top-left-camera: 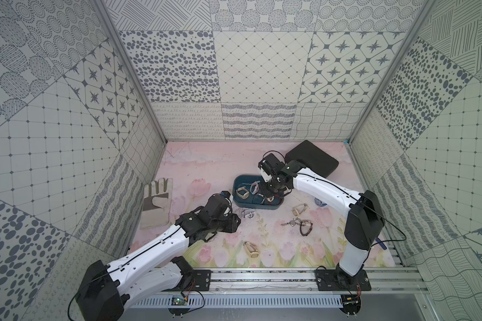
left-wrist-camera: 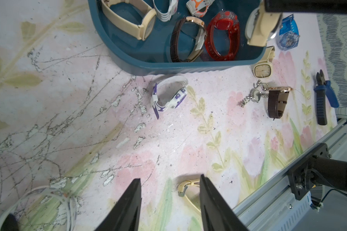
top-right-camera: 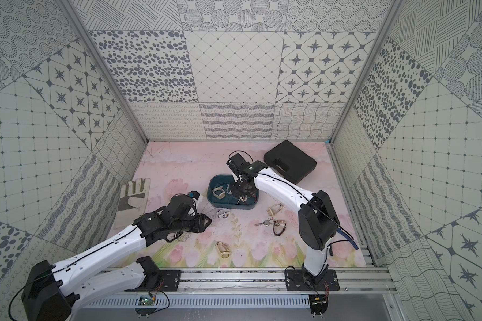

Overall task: Put the watch into the storage box
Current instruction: Place the watch in the storage box.

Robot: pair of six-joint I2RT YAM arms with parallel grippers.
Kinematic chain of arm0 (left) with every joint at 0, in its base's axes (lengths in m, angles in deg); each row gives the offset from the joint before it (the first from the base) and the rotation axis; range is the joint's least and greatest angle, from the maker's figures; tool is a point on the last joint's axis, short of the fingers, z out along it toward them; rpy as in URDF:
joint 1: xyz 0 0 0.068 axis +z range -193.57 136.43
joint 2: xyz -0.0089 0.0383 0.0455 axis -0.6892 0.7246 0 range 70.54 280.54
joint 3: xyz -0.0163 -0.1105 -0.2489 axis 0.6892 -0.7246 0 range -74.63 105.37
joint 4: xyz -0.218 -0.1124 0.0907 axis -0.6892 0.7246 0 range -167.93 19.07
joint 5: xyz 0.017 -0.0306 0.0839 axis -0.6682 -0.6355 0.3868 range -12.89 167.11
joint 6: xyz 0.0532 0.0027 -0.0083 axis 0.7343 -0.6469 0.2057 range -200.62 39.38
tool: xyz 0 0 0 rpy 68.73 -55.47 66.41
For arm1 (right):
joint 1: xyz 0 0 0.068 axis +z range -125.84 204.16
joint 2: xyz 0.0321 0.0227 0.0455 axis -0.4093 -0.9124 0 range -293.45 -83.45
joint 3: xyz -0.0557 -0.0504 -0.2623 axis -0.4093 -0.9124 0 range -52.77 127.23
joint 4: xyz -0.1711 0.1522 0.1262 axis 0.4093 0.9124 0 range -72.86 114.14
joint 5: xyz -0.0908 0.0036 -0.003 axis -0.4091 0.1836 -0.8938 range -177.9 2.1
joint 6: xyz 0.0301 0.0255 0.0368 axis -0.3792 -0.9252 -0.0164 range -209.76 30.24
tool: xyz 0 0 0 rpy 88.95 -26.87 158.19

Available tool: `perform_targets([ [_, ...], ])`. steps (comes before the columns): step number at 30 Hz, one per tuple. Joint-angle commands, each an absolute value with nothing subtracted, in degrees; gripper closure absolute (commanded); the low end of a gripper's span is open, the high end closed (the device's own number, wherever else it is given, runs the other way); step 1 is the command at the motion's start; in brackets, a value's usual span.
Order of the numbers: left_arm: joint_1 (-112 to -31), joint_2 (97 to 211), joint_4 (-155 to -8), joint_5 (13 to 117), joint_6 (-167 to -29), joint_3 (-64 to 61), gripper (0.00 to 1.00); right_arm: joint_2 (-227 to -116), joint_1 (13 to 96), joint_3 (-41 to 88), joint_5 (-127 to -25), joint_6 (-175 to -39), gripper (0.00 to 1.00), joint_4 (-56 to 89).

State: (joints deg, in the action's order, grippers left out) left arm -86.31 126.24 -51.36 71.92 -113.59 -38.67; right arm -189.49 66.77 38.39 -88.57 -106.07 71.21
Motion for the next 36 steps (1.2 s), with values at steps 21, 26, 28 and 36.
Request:
perform_targets([
  [21,-86.28,124.73,-51.09,71.97,-114.15,-39.82,0.48,-206.46,66.7,49.62,-93.68,-99.53,1.0,81.57],
  [26,-86.27,124.32,-50.99,71.91,-114.36,-39.93,0.48,-207.83,66.65,49.35,-92.65,-99.26,0.9,80.95],
  [28,-86.43,124.02,-51.01,71.62,-114.38,-39.87,0.48,-207.82,66.7,49.28,-92.0,-99.13,0.77,80.66],
  [36,-86.74,123.64,-50.97,70.3,-114.36,-39.78,0.46,-205.13,66.49,47.25,-89.67,-99.24,0.52,78.14],
])
